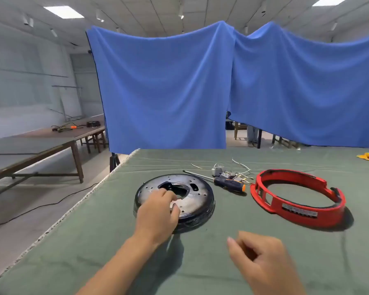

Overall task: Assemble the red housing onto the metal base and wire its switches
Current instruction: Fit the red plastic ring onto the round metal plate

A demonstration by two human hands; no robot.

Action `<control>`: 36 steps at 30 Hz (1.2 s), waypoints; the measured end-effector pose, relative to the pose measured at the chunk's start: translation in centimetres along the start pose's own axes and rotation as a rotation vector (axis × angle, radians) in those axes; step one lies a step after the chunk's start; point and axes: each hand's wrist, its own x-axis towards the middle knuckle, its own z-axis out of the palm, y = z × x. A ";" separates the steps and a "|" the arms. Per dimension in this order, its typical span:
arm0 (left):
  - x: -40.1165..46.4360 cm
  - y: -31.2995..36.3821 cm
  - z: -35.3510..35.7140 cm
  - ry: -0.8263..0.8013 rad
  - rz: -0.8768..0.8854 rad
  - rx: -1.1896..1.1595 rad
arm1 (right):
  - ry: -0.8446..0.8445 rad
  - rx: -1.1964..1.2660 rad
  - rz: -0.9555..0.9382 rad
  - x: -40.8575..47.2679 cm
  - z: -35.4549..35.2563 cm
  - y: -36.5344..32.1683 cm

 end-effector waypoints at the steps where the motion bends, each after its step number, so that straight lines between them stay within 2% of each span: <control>1: 1.4 -0.3 1.3 -0.011 0.055 0.046 | -0.051 0.001 -0.019 2.4 1.0 1.2; 2: 2.5 -0.5 2.5 -0.028 0.090 0.105 | -0.098 -0.015 -0.027 4.4 1.8 2.0; 5: 5.6 -1.0 5.5 -0.045 0.140 0.233 | -0.102 -0.126 -0.053 11.3 4.6 5.1; 8: 6.2 -1.2 7.1 -0.074 0.162 0.271 | -0.073 -0.142 -0.028 12.0 7.2 8.2; 10: 6.1 -1.4 7.3 -0.087 0.143 0.205 | -0.067 -0.128 0.048 11.5 7.5 9.9; 15: 6.2 0.1 4.6 0.015 0.042 -0.287 | 0.018 -0.167 0.241 10.5 6.4 11.6; 19: 8.3 2.1 1.5 0.151 -0.187 -1.124 | 0.004 -0.184 0.305 10.7 6.3 11.3; 22: 9.4 2.3 0.9 0.048 -0.319 -1.679 | -0.005 -0.190 0.297 10.6 6.6 11.1; 25: 9.1 1.4 2.2 0.000 -0.532 -2.038 | -0.004 -0.169 0.296 10.5 6.5 11.3; 27: 8.4 0.3 3.7 -0.143 -0.628 -2.182 | 0.013 -0.164 0.314 10.6 6.3 11.5; 30: 7.4 -0.7 5.1 -0.316 -0.607 -2.285 | 0.031 -0.154 0.326 10.9 6.1 11.3; 33: 7.2 -1.0 5.4 -0.350 -0.576 -2.313 | 0.038 -0.137 0.330 11.1 6.1 11.1; 36: 7.2 -1.1 5.2 -0.344 -0.633 -2.282 | 0.075 -0.159 0.282 11.2 5.9 10.8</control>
